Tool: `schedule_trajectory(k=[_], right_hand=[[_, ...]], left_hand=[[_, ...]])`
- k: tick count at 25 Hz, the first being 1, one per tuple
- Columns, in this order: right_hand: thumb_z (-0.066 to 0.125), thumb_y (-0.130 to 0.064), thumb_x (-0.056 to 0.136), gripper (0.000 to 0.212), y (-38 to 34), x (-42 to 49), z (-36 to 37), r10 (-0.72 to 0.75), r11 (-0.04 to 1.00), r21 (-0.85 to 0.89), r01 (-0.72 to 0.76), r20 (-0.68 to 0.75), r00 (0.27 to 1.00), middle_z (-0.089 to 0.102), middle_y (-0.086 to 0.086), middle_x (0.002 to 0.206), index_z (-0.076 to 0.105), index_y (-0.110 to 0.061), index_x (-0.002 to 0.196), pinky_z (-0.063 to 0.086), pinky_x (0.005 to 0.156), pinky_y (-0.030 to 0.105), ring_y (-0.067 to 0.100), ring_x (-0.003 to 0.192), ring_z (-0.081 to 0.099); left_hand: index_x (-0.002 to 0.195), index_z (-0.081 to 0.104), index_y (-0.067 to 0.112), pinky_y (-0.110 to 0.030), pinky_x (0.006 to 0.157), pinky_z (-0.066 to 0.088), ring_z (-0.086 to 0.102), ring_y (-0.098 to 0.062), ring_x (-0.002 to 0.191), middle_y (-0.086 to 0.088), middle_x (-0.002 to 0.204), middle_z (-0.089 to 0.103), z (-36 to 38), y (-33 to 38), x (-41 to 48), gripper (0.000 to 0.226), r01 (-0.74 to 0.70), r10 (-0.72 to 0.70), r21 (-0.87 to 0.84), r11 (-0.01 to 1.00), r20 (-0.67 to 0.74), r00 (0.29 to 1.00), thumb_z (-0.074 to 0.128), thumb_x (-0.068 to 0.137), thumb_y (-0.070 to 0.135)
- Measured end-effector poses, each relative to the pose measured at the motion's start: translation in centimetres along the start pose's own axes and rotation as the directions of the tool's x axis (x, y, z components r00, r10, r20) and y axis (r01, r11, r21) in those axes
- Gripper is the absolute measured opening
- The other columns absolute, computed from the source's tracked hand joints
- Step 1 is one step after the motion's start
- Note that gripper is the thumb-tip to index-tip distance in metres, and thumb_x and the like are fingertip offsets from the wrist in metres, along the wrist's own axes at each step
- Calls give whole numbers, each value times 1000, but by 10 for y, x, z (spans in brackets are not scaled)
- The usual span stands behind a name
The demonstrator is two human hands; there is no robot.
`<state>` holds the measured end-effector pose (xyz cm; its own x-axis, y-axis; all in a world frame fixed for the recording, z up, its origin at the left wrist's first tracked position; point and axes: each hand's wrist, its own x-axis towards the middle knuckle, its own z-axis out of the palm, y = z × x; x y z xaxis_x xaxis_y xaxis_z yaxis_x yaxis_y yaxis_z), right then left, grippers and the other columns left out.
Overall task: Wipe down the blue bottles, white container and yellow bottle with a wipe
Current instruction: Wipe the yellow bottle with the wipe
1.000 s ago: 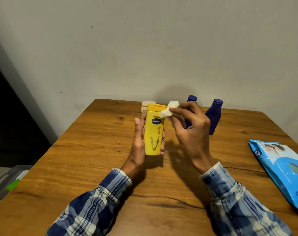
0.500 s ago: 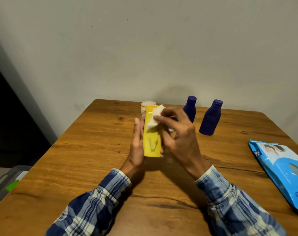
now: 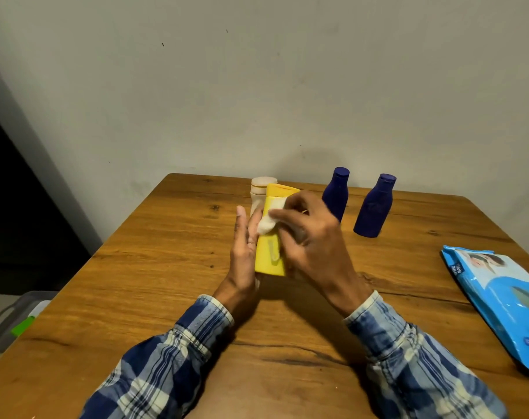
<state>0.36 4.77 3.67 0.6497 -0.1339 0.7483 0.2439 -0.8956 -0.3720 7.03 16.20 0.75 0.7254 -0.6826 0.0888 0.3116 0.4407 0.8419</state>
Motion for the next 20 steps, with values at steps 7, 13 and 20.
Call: schedule_trajectory(k=[7, 13, 20], right_hand=[[73, -8, 83, 21, -15, -5, -1, -138, 990, 38, 133, 330, 934, 63, 9, 111, 76, -8, 104, 56, 92, 35, 19, 105, 58], [77, -4, 82, 23, -5, 1, -8, 17, 1000, -10, -16, 93, 996, 65, 8, 109, 76, -7, 104, 58, 89, 35, 19, 104, 61], [79, -6, 82, 23, -8, -1, -2, 26, 998, 42, -36, 218, 976, 64, 7, 106, 77, -8, 104, 59, 87, 37, 18, 101, 61]], left_hand=[[148, 49, 22, -63, 110, 44, 59, -41, 126, -19, 136, 63, -6, 4, 4, 72, -99, 90, -59, 993, -135, 987, 29, 99, 71], [136, 57, 31, -50, 87, 59, 71, -34, 105, -9, 120, 74, -3, 6, 5, 64, -60, 52, -48, 997, -157, 986, 25, 96, 70], [125, 67, 4, -39, 96, 52, 69, -25, 94, -15, 106, 73, -11, 12, 10, 50, 70, -107, -192, 979, -190, 976, 43, 103, 42]])
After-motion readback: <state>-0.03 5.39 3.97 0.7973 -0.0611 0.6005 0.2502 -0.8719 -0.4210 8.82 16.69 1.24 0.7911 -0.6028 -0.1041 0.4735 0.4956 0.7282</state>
